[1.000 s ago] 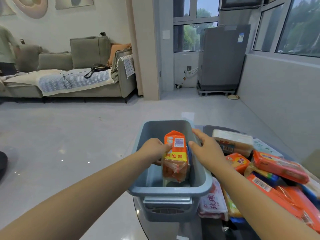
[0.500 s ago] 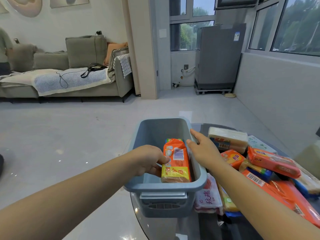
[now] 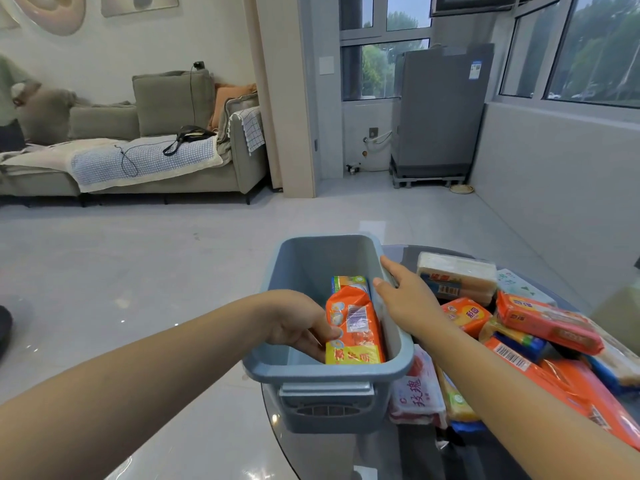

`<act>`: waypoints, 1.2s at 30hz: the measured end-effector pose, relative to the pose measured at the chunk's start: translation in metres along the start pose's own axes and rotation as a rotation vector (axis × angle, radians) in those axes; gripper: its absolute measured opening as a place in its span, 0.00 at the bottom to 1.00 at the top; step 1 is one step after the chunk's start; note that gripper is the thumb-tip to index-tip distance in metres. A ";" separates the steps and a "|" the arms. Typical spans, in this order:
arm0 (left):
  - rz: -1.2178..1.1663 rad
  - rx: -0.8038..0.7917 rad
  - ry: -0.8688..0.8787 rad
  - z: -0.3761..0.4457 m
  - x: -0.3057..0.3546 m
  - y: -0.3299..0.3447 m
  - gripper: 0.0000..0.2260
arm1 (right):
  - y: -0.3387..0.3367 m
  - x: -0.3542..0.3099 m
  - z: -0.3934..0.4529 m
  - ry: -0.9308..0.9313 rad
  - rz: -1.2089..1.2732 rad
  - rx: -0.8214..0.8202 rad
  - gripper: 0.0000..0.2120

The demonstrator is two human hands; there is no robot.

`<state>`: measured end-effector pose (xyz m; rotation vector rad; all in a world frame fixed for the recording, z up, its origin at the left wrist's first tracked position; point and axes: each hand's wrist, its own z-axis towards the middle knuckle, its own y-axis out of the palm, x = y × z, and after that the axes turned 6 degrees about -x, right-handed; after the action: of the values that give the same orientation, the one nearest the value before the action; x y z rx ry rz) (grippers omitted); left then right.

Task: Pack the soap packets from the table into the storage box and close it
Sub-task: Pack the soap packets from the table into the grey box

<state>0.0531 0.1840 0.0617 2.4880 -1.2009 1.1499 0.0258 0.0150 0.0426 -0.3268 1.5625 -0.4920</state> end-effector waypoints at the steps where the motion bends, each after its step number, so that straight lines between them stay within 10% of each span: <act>1: -0.008 -0.016 0.008 0.000 0.001 -0.004 0.05 | 0.000 0.000 0.000 -0.001 0.001 -0.001 0.24; 19: 0.172 -0.142 -0.077 0.025 0.003 0.000 0.04 | 0.001 0.011 0.008 -0.038 0.039 -0.025 0.23; 36: 0.037 0.126 -0.145 0.058 0.006 0.013 0.16 | -0.001 0.010 0.004 0.089 0.139 -0.175 0.26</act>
<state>0.0789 0.1468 0.0232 2.6943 -1.2525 1.1031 0.0290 0.0086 0.0348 -0.3307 1.7062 -0.2652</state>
